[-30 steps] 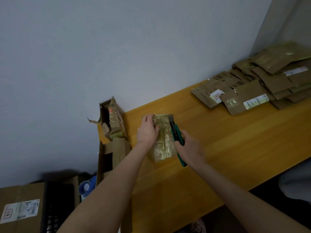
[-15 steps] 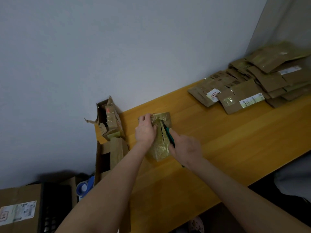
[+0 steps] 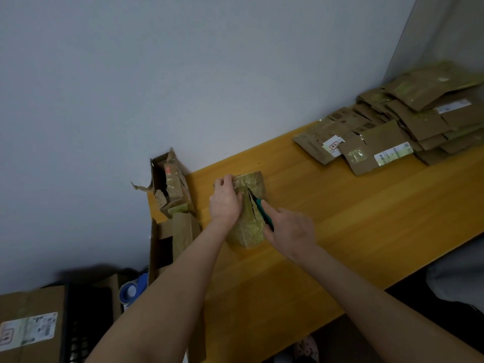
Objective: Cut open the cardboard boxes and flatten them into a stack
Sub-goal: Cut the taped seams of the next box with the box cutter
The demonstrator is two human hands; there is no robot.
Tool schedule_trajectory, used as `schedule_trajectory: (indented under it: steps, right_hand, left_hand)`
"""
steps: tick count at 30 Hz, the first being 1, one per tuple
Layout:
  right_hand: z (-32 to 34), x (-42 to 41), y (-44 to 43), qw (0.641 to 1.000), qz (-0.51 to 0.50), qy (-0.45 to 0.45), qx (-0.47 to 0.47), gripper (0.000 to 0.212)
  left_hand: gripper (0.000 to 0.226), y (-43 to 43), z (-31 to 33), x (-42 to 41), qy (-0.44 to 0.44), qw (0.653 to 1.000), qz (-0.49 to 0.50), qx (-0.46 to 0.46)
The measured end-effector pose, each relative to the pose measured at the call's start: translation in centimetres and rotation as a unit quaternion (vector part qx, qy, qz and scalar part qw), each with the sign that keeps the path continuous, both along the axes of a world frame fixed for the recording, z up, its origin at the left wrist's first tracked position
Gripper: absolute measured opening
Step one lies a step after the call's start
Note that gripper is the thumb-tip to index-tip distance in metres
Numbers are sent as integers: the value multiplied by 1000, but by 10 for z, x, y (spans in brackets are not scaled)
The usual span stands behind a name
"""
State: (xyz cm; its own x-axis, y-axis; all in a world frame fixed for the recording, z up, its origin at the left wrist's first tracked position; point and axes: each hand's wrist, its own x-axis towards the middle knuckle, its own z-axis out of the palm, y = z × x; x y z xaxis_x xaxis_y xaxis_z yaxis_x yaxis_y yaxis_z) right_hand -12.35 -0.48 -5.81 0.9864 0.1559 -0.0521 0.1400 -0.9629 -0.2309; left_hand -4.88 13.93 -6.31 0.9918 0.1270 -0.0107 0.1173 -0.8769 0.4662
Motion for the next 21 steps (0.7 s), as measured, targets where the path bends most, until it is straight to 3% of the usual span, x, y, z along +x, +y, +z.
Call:
schedule_trajectory:
  steps: [9, 13, 16, 21]
  right_hand:
    - [9, 9, 9, 999, -14, 5, -49, 56]
    - [4, 5, 3, 995, 24, 76, -52, 35]
    - [-7, -8, -7, 990, 58, 130, -2, 35]
    - [-15, -7, -27, 989, 26, 119, 89, 41]
  left_hand:
    - [37, -5, 0, -2, 2, 1000, -10, 6]
    - [36, -5, -1, -1, 11, 1000, 14, -4]
    - [36, 0, 0, 3, 14, 1000, 23, -10]
    - [41, 20, -3, 13, 27, 998, 61, -20]
